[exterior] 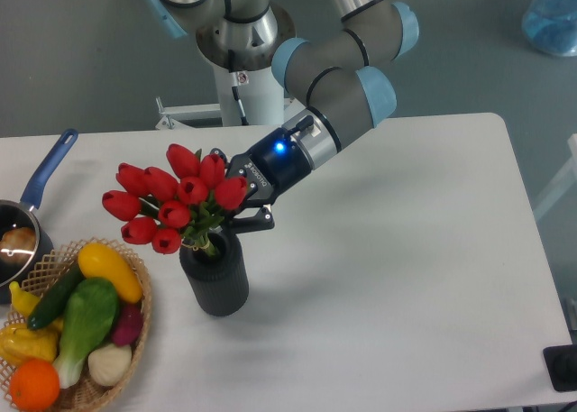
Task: Insert the flowers into the vase
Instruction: 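Rotate the gripper to stand the tulips upright in the vase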
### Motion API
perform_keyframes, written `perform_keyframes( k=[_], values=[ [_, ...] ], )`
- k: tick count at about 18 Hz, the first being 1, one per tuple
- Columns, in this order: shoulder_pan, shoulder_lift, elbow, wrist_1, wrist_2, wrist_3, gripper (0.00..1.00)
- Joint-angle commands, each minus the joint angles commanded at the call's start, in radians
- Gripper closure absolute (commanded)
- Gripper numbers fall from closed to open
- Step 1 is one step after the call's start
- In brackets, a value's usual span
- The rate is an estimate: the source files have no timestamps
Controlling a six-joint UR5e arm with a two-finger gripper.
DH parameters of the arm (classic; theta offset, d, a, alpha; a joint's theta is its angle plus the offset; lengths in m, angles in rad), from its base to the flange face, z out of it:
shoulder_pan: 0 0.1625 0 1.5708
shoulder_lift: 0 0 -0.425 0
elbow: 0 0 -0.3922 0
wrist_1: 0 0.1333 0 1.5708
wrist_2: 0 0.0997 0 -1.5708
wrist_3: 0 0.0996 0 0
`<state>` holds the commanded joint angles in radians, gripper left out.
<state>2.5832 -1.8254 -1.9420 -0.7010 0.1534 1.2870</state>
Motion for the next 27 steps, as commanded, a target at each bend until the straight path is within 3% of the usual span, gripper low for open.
perform_keyframes(
  k=[27],
  values=[
    [0.014,-0.054,-0.021,0.002,0.002,0.024,0.7]
  ],
)
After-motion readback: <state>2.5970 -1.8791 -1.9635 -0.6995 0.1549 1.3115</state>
